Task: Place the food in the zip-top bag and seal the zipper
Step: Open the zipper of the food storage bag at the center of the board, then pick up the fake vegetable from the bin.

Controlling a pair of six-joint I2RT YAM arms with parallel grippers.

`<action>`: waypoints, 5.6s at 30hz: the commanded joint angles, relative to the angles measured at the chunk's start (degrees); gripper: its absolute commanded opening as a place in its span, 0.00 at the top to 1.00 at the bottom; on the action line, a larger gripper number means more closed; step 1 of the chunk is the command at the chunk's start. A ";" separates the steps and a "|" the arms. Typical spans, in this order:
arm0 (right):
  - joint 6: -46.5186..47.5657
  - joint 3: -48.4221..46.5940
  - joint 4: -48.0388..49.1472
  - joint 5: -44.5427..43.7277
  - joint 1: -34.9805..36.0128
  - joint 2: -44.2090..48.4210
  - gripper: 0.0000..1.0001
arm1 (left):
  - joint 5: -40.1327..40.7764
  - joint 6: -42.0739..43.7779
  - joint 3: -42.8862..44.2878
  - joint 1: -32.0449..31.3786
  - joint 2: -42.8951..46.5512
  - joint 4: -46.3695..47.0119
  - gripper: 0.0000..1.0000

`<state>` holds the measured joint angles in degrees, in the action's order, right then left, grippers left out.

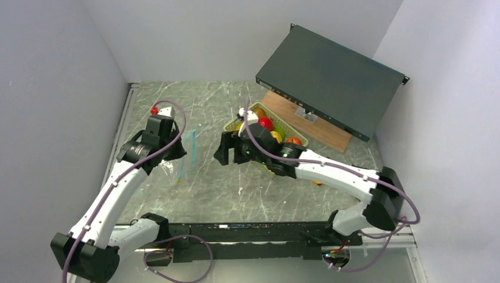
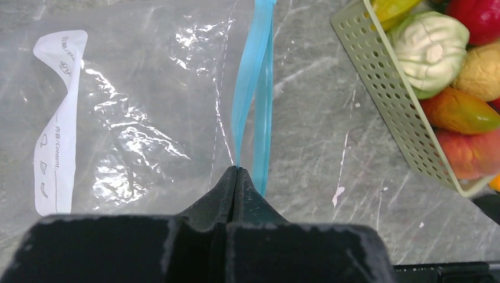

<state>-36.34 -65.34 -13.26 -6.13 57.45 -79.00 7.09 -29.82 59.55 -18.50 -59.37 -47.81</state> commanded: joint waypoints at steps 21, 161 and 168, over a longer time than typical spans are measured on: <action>-12.35 -8.64 18.04 1.70 6.27 -25.31 0.35 | -9.04 -5.17 -8.22 -0.22 15.47 0.16 1.00; 17.39 -20.02 -11.06 -27.42 -8.71 -28.19 0.21 | 9.22 8.27 -13.68 -0.13 31.14 0.92 1.00; 15.65 -18.25 -8.44 -24.27 -10.75 -28.38 0.21 | 8.63 8.44 -13.67 -0.16 31.59 1.18 1.00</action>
<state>-19.03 -82.91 -24.97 -31.14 47.75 -107.48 16.71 -22.13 45.43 -18.59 -28.34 -49.93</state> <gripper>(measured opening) 0.794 0.012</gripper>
